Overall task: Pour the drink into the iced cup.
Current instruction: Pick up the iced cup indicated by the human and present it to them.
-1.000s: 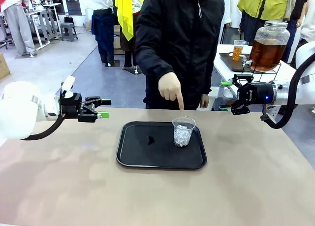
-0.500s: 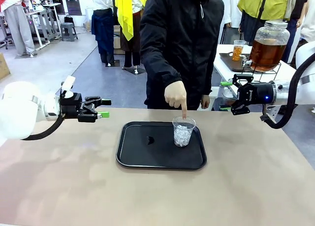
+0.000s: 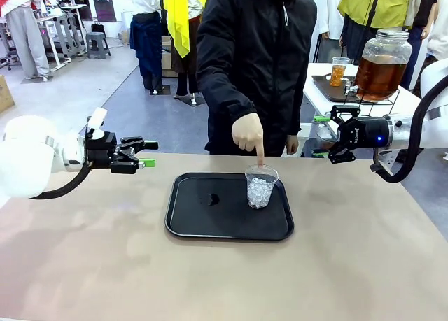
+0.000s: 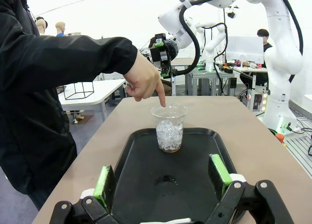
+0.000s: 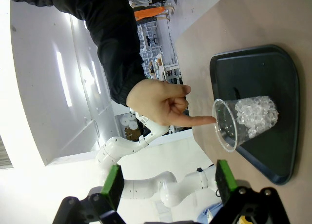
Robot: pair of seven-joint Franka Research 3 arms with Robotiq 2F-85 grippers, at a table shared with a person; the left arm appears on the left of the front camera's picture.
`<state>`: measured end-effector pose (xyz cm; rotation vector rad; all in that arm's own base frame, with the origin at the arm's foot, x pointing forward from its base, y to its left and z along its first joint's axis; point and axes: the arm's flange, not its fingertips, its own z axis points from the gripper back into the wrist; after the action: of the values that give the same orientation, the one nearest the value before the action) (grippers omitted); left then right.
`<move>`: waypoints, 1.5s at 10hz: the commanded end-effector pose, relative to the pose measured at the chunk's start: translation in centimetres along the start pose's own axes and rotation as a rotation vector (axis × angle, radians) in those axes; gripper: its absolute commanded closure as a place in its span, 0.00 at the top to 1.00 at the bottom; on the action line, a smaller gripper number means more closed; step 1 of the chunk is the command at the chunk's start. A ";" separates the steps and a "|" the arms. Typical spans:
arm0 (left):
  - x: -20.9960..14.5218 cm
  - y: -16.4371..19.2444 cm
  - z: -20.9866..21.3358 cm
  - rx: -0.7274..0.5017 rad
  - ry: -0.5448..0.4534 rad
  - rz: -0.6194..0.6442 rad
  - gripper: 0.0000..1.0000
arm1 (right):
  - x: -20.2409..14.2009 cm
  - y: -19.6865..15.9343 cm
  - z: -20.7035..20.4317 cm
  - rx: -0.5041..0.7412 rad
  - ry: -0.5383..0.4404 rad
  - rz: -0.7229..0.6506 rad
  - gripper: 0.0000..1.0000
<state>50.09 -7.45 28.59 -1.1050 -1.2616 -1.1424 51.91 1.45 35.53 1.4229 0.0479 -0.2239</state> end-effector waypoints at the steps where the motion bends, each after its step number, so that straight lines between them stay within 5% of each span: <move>1: 0.1 0.0 -0.1 0.001 0.003 -0.004 1.00 | -0.7 0.5 0.0 0.029 -0.005 0.162 1.00; 4: 0.1 0.0 -0.1 0.001 0.003 -0.004 1.00 | -2.2 0.1 0.0 0.066 -0.048 0.615 1.00; 6: 0.1 0.0 -0.1 0.001 0.003 -0.004 1.00 | -2.7 0.1 -0.3 0.055 -0.067 0.801 1.00; 12: 0.1 0.0 -0.1 0.001 0.003 -0.004 1.00 | -2.1 0.2 0.0 0.023 -0.044 0.791 1.00; 15: 0.1 0.0 -0.1 0.001 0.003 -0.004 1.00 | -1.5 -1.2 -0.3 0.116 -0.087 1.246 1.00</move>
<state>50.12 -7.45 28.61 -1.1048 -1.2618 -1.1429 50.08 1.95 36.17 1.3228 -0.7687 0.6168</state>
